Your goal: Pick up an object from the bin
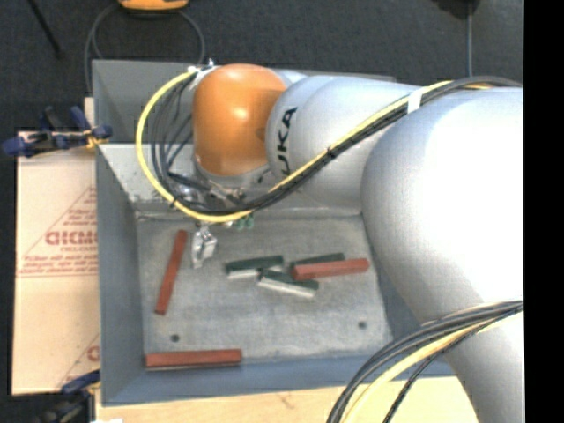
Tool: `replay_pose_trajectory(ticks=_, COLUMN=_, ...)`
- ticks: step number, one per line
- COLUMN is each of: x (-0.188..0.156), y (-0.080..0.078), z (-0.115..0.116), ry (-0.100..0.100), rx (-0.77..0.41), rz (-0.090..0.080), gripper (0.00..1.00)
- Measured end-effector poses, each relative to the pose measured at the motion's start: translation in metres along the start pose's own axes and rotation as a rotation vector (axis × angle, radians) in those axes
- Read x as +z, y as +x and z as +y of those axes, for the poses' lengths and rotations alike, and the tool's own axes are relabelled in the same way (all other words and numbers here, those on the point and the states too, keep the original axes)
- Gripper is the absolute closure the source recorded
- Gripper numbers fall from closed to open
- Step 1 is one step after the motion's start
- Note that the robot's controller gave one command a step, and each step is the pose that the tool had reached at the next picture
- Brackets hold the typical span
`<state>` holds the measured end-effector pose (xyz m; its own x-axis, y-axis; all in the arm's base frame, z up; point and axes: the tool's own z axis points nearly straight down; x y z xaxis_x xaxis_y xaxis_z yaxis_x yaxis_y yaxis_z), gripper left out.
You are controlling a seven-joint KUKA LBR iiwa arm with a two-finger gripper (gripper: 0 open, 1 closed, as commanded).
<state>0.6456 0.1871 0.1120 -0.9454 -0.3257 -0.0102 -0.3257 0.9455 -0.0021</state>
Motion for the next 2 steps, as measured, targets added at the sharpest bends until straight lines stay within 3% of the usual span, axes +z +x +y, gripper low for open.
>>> replay_pose_trajectory(ticks=1, x=0.023, y=0.012, z=-0.002, ry=-0.003, rx=-0.28, rz=0.012, gripper=0.0)
replay_pose_trajectory(ticks=2, x=0.008, y=0.015, z=0.008, ry=-0.003, rx=-0.604, rz=0.004, gripper=0.0)
